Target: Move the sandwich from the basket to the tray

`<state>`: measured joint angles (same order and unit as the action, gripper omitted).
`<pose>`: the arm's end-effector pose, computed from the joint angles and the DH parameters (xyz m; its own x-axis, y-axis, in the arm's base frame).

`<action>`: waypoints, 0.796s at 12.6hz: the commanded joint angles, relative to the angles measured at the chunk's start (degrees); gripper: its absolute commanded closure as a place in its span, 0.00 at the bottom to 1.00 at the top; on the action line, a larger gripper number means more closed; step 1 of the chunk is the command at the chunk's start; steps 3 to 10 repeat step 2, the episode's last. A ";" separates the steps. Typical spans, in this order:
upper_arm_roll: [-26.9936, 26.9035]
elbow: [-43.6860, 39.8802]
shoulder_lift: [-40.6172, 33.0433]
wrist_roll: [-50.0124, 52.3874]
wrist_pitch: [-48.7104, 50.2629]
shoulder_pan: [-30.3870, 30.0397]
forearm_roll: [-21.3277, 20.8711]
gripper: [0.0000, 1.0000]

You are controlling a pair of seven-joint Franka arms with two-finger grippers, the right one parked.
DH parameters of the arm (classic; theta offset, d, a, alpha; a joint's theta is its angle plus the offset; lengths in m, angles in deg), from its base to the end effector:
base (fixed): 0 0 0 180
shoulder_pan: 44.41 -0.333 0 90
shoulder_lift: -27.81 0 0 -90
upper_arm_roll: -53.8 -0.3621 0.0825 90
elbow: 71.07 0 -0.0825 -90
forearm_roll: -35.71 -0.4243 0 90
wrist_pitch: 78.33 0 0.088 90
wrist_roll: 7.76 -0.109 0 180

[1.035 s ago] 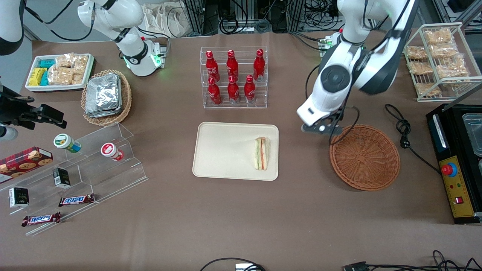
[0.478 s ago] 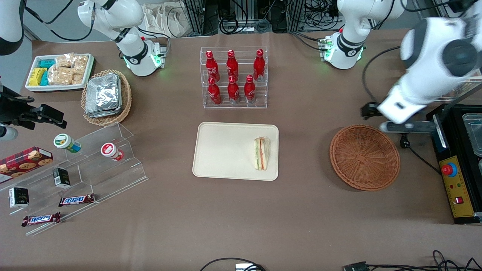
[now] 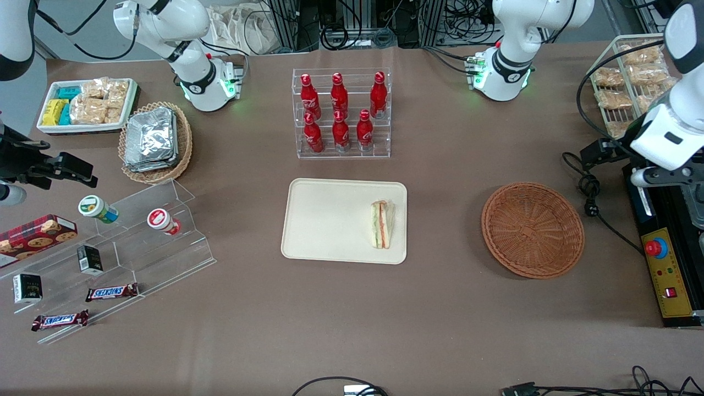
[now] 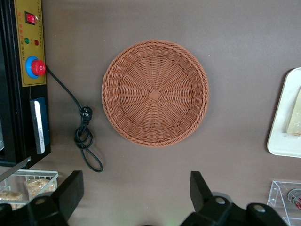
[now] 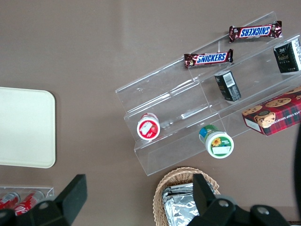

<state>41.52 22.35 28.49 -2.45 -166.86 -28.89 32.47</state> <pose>0.5922 -0.0280 0.6294 0.9951 0.0379 -0.0909 0.0318 -0.9972 -0.0676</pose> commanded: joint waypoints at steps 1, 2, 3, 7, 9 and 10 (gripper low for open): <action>-0.20 -10.16 7.21 0.23 5.73 0.38 0.96 0.00; -0.20 -10.44 7.49 0.14 5.82 0.29 1.05 0.00; -0.20 -10.44 7.49 0.14 5.82 0.29 1.05 0.00; -0.20 -10.44 7.49 0.14 5.82 0.29 1.05 0.00; -0.20 -10.44 7.49 0.14 5.82 0.29 1.05 0.00; -0.20 -10.44 7.49 0.14 5.82 0.29 1.05 0.00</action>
